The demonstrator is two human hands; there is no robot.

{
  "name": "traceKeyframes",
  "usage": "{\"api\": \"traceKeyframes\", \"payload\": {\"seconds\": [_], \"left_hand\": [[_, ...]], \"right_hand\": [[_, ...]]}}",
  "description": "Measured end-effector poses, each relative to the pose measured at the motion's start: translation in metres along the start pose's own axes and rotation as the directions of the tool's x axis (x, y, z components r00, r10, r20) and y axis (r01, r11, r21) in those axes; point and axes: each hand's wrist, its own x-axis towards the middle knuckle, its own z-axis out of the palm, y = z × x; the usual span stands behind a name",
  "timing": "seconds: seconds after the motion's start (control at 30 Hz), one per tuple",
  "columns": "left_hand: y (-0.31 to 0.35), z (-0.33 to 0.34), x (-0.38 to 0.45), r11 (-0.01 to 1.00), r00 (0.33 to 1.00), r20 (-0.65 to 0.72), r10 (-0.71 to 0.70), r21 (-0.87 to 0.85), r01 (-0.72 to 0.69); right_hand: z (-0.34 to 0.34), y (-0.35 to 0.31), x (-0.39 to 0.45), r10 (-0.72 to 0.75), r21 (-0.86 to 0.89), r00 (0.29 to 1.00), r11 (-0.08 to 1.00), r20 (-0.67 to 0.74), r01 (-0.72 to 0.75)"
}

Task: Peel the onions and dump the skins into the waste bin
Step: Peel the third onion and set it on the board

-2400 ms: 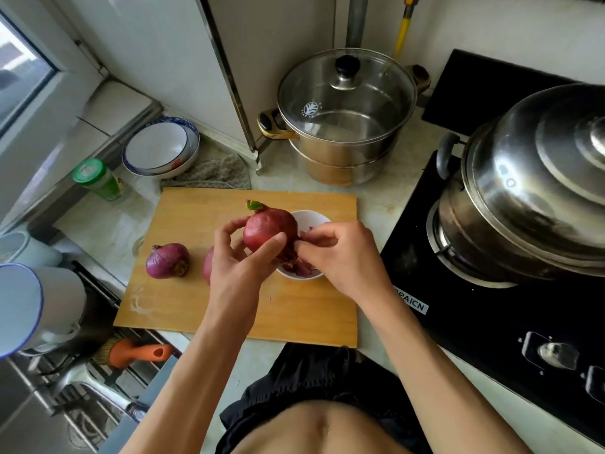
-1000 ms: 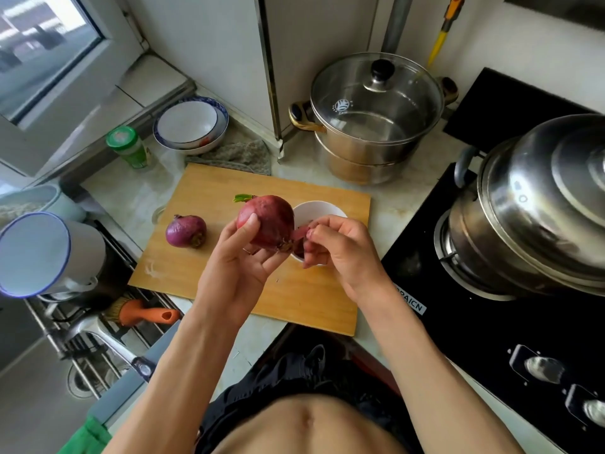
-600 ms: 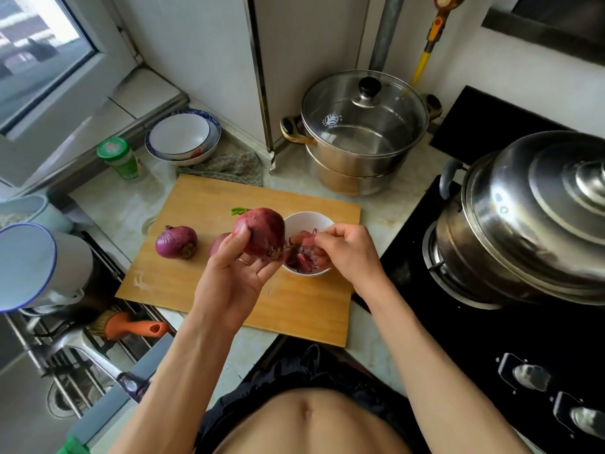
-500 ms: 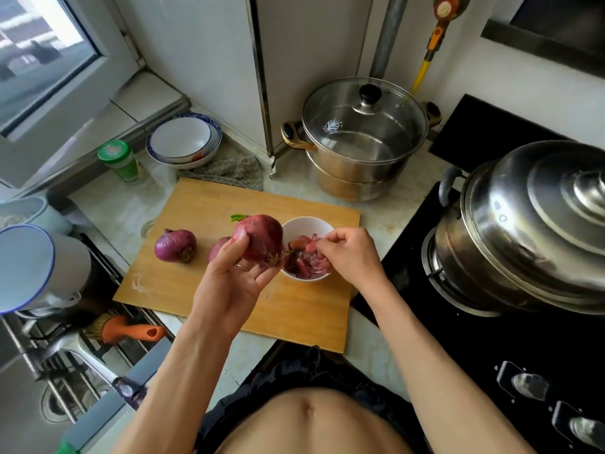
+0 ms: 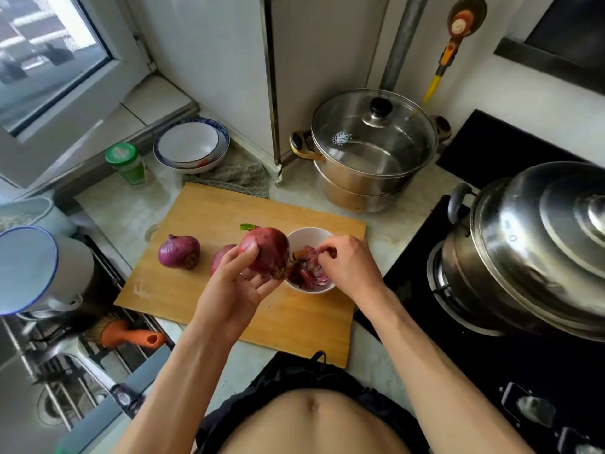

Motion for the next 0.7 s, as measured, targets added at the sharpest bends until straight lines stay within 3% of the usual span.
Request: {"api": "traceKeyframes", "payload": {"seconds": [0.2, 0.33, 0.5, 0.7], "left_hand": [[0.002, -0.002, -0.001, 0.998, 0.998, 0.061, 0.023, 0.053, -0.026], [0.007, 0.0, 0.0, 0.994, 0.993, 0.119, 0.008, 0.105, -0.021], [0.017, 0.012, 0.001, 0.975, 0.984, 0.167, -0.063, 0.221, 0.025], [0.027, 0.025, 0.008, 0.922, 0.978, 0.125, -0.168, 0.371, 0.111]], "right_hand": [[-0.004, -0.009, -0.007, -0.076, 0.174, 0.994, 0.981, -0.084, 0.09], [-0.018, -0.032, -0.015, -0.225, 0.382, 0.965, 0.887, -0.135, 0.26], [-0.033, -0.053, -0.015, -0.541, 0.27, 0.825, 0.78, -0.161, 0.564], [-0.037, -0.052, -0.008, -0.651, 0.206, 0.753, 0.727, -0.098, 0.655]]}}
